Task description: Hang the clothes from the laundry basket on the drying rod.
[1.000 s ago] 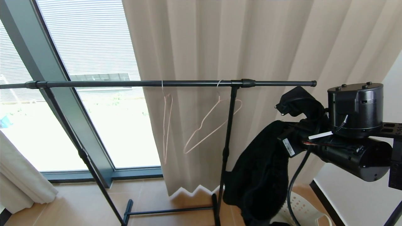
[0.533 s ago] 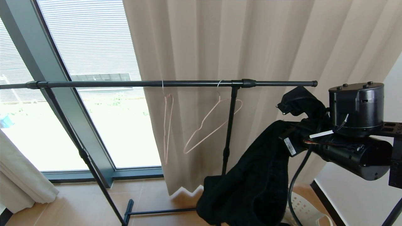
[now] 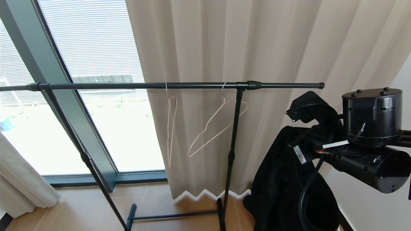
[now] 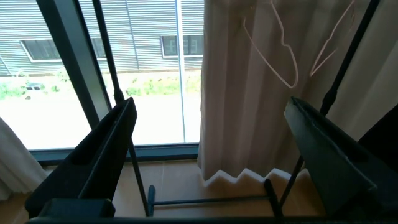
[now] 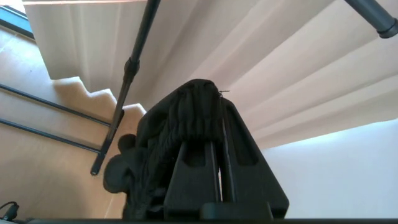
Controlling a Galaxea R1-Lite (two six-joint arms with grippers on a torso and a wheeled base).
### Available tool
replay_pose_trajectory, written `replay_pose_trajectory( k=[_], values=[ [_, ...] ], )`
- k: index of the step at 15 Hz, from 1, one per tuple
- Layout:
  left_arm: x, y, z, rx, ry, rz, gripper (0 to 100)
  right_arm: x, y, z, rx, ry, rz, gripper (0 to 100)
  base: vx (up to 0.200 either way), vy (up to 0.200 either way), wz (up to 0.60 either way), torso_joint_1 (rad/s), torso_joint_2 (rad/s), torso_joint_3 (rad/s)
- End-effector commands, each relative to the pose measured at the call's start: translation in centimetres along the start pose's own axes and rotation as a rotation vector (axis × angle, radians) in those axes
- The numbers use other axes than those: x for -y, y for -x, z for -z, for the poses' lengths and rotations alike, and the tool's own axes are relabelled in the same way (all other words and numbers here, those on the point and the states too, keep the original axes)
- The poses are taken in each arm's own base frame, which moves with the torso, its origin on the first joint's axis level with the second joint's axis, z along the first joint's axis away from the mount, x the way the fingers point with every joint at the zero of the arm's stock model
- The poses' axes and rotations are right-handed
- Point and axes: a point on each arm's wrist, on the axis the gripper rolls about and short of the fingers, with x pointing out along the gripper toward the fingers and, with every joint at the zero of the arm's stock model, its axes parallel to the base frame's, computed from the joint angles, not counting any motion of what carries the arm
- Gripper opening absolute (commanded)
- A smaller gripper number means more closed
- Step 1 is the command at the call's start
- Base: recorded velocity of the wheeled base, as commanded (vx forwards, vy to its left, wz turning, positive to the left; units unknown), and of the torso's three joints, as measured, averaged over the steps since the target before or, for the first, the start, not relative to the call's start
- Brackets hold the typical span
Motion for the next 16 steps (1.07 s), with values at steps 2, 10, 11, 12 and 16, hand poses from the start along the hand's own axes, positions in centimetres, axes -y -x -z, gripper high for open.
replay_pose_trajectory(
  k=[2,10,11,12,16],
  values=[
    [0.00,-0.01,-0.01,-0.001,0.000,-0.001,100,0.08,0.15,-0.02,0.002,-0.002,0.005,0,0.000,0.200,0.00,-0.005,0.00,0.002],
    [0.00,-0.01,-0.01,-0.001,-0.002,-0.001,100,0.05,0.05,0.29,-0.010,0.003,0.007,0,-0.025,0.175,0.00,0.005,0.00,0.003],
    [0.00,-0.01,-0.01,-0.001,-0.002,-0.001,100,0.02,0.02,0.31,-0.011,0.004,0.006,0,-0.200,0.000,0.00,0.002,0.00,0.007],
    [0.00,-0.01,-0.01,-0.001,-0.002,-0.001,100,0.00,-0.02,0.33,-0.012,0.005,0.006,0,-0.200,0.000,0.00,-0.012,0.01,0.002],
    [0.00,-0.01,-0.01,-0.001,0.000,-0.002,100,-0.14,-0.28,0.25,-0.014,0.006,0.006,0,0.000,0.000,0.00,0.000,0.00,0.000]
  ],
)
